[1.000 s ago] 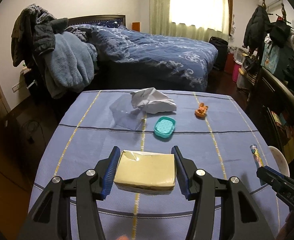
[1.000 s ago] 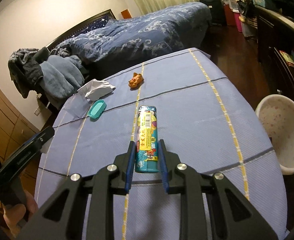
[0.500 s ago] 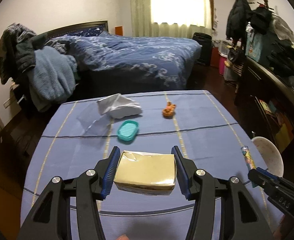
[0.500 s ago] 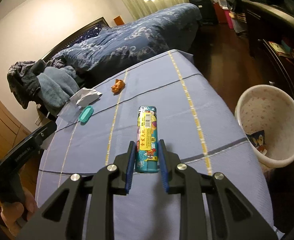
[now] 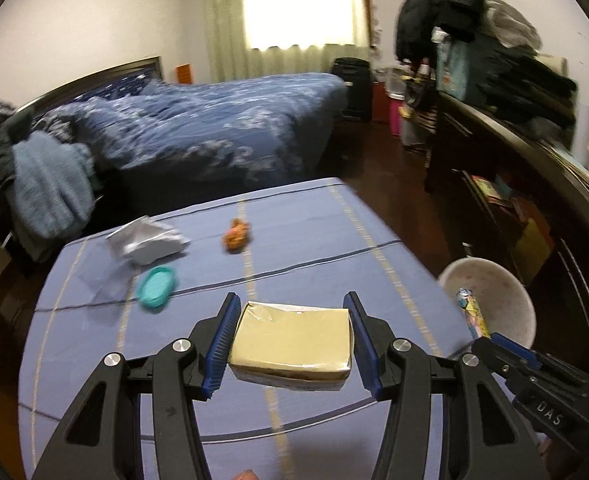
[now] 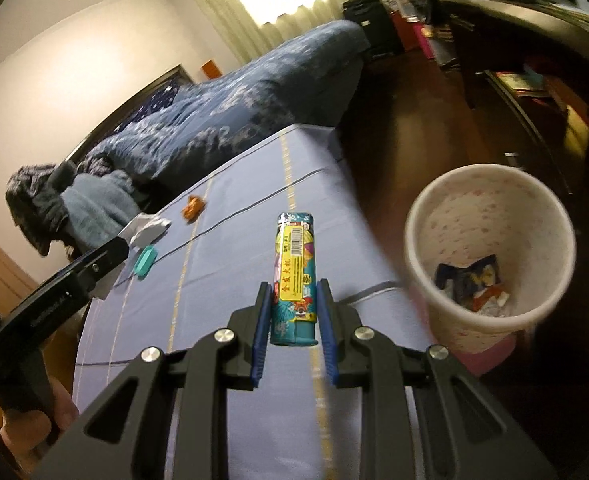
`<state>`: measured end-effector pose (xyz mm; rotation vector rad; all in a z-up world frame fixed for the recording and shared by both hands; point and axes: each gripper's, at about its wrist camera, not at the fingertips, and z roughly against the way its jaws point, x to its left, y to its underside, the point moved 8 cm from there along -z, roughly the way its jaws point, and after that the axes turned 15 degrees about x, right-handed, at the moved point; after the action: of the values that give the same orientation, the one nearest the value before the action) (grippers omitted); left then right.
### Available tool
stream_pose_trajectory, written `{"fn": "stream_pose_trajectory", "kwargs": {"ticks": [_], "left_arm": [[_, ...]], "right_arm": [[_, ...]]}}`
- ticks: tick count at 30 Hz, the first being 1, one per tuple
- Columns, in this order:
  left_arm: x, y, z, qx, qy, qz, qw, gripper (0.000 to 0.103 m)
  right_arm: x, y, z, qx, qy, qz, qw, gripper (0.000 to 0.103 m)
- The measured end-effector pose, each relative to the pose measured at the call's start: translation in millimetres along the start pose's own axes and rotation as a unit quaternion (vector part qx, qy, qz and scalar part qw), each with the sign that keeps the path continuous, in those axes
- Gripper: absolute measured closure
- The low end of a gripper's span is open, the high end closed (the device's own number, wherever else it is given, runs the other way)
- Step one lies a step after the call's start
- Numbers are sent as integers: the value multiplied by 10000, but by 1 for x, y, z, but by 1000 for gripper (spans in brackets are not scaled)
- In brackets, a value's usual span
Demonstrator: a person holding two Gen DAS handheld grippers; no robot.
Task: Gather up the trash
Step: 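Carry the beige block and tube to the white bin and release both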
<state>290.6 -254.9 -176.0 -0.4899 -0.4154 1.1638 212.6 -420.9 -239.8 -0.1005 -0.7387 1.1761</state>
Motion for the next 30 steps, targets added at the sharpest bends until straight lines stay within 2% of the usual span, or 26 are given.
{"fn": "stream_pose_trajectory", "kwargs": {"ticks": [7,11,15,21,24,25,26,27,29,30], "left_arm": [[-69,-18,-9,-38,413,-484,9980,50],[-111,-31,-18,-12,695,-799,9944,50],[-151,-42,-27,64,899,-1089,9900,50],[-193,-59,-53,344,1217,-1209,9846,50],[-212,-66,-67,425,1229,-1253,9836,49],[-218,-69,-71,441,1259,-1261,9830,48],[-222,-71,-75,466,1292,-1267,9824,40],[-226,-73,-78,481,1337,-1247,9820,25],[-228,-77,-82,456,1403,-1175,9821,16],[-228,-78,-83,453,1406,-1152,9823,15]], "right_arm": [[-54,-9,24,-333,264,-437,9981,79],[-94,-19,33,-522,605,-739,9941,79],[-126,-29,35,-636,733,-925,9910,79],[-157,-44,32,-773,911,-1035,9874,79],[-168,-52,29,-844,1048,-1014,9857,79],[-171,-55,27,-875,1098,-997,9851,78],[-175,-58,26,-889,1138,-1008,9844,76],[-180,-61,26,-916,1193,-1027,9833,74],[-187,-65,23,-962,1294,-1031,9815,57],[-192,-65,22,-959,1393,-1071,9798,56]]}}
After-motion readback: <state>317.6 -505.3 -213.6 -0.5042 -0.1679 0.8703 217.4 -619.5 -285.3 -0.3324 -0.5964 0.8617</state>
